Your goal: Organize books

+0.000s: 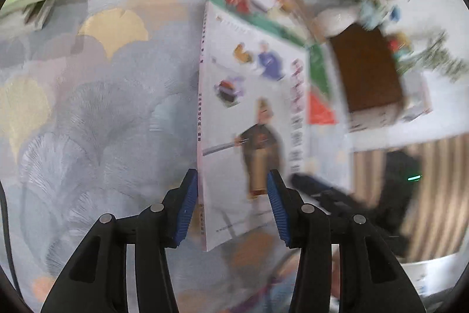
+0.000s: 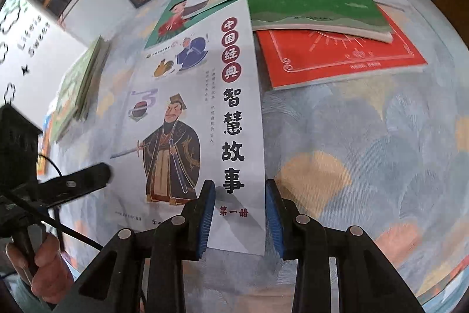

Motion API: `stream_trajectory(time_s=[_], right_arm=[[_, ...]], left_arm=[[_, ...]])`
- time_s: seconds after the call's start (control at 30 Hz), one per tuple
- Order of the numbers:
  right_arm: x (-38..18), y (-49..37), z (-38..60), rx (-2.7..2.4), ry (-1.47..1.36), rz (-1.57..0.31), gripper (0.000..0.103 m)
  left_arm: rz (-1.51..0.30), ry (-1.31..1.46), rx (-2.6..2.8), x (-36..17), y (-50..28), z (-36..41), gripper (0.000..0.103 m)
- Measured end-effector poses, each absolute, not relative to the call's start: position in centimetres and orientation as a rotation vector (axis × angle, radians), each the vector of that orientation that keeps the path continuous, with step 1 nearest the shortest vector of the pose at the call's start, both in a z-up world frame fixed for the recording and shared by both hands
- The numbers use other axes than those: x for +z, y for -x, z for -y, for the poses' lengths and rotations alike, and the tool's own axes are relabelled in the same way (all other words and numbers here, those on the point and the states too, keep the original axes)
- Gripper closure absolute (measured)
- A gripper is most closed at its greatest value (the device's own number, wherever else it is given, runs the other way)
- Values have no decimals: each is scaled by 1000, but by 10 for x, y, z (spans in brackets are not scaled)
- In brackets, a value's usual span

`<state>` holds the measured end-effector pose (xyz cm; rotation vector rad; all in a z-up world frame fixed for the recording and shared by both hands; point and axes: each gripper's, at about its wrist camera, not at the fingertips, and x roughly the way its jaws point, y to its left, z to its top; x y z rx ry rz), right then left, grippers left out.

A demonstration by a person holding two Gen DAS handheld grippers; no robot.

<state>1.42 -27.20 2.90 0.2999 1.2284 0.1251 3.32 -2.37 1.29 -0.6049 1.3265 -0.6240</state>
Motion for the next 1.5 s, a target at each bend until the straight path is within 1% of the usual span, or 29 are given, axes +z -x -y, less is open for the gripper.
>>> stream_trajectory(time_s=[0.13,0.17,0.2,0.23,0.27,0.33,0.5,0.63,0.7,0.73,0.8,0.87,0.97,1.03,1.07,1.1,1.2,1.27,1.37,1.5], right_arm=[[29,-8,276,123,-350,-1225,69],[28,-7,278,122,-373,-1223,69],[27,-7,279,119,-394,-1221,69],[26,-5,281,116,-425,-1218,69],[25,-4,282,116,-454,-1215,69],[23,-2,284,120,-497,-1210,69],[22,4,289,114,-547,-1188,69],[21,5,301,123,-633,-1212,68],[20,9,314,150,-720,-1227,60],[20,12,320,158,-755,-1224,57],[19,18,332,173,-820,-1209,48],[16,20,338,218,-887,-1196,47],[8,18,342,283,-981,-1189,42],[4,12,343,317,-1033,-1172,42],[3,7,342,335,-1050,-1162,42],[3,1,340,355,-1064,-1154,47],[8,-11,331,346,-1050,-1135,65],[15,-13,330,337,-998,-1124,73],[34,-21,315,303,-811,-1130,75],[62,-22,280,264,-486,-1116,76]], left_arm=[[-1247,741,-744,32,-27,18,60],[-1239,760,-754,33,-27,18,63],[-1237,778,-757,30,-27,19,71],[-1246,780,-742,26,-28,19,76],[-1267,748,-696,19,-29,22,84],[-1299,687,-652,9,-30,27,91],[-1330,625,-632,-2,-28,46,92],[-1346,716,-673,-6,-33,53,92],[-1366,848,-727,-8,-38,49,92],[-1375,903,-753,-9,-40,49,92],[-1392,975,-794,-9,-45,52,92],[-1416,1027,-812,-11,-48,54,92],[-1451,1149,-820,-18,-50,50,92],[-1457,1165,-819,-19,-50,48,92],[-1463,1171,-821,-19,-50,47,92],[-1473,1179,-825,-20,-50,48,92],[-1487,1151,-806,-20,-48,46,92],[-1481,1056,-767,-15,-49,42,92],[-1457,868,-729,-3,-47,38,92],[-1384,676,-713,18,-44,43,92]])
